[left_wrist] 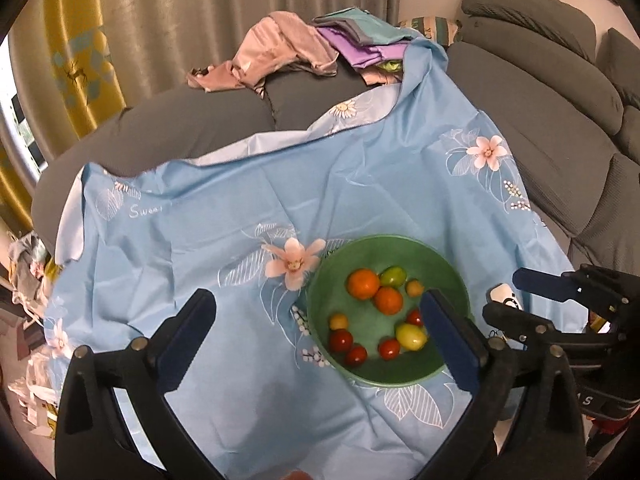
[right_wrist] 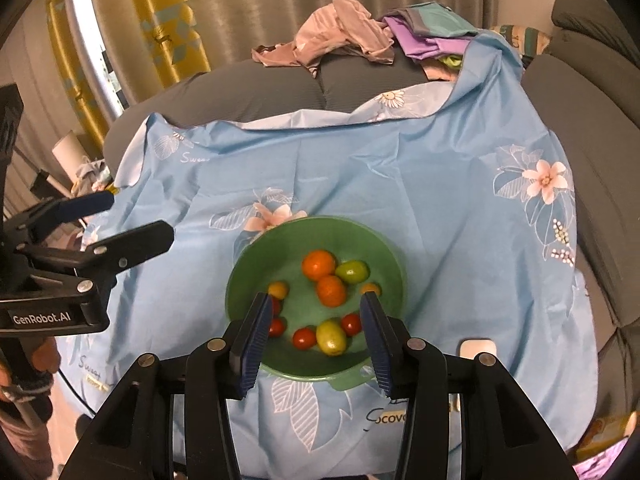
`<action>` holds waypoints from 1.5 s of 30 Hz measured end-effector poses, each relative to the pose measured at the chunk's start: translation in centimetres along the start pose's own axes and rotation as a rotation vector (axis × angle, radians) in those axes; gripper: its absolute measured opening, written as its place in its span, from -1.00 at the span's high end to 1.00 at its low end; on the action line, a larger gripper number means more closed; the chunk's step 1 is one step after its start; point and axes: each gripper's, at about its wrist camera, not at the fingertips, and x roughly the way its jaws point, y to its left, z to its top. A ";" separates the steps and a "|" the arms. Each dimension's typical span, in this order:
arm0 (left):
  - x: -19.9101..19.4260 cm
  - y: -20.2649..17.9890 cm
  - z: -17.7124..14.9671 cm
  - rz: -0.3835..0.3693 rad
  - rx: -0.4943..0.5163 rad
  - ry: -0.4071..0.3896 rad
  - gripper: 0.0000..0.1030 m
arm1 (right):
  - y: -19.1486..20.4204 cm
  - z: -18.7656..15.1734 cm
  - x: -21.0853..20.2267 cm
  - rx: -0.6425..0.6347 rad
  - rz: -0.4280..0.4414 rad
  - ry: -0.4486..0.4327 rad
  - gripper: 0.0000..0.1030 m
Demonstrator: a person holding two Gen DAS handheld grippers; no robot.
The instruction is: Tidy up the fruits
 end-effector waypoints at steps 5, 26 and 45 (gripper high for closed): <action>-0.3 -0.1 0.4 -0.001 -0.008 0.006 -0.99 | 0.4 0.6 -0.9 -0.019 -0.009 -0.021 0.11; -0.2 -0.8 0.8 0.016 -0.020 0.014 -0.99 | 0.5 1.2 -1.5 -0.031 -0.014 -0.023 0.11; 0.7 -1.2 0.8 0.015 -0.009 0.035 -0.99 | 0.0 1.2 -1.4 -0.027 -0.010 -0.019 0.11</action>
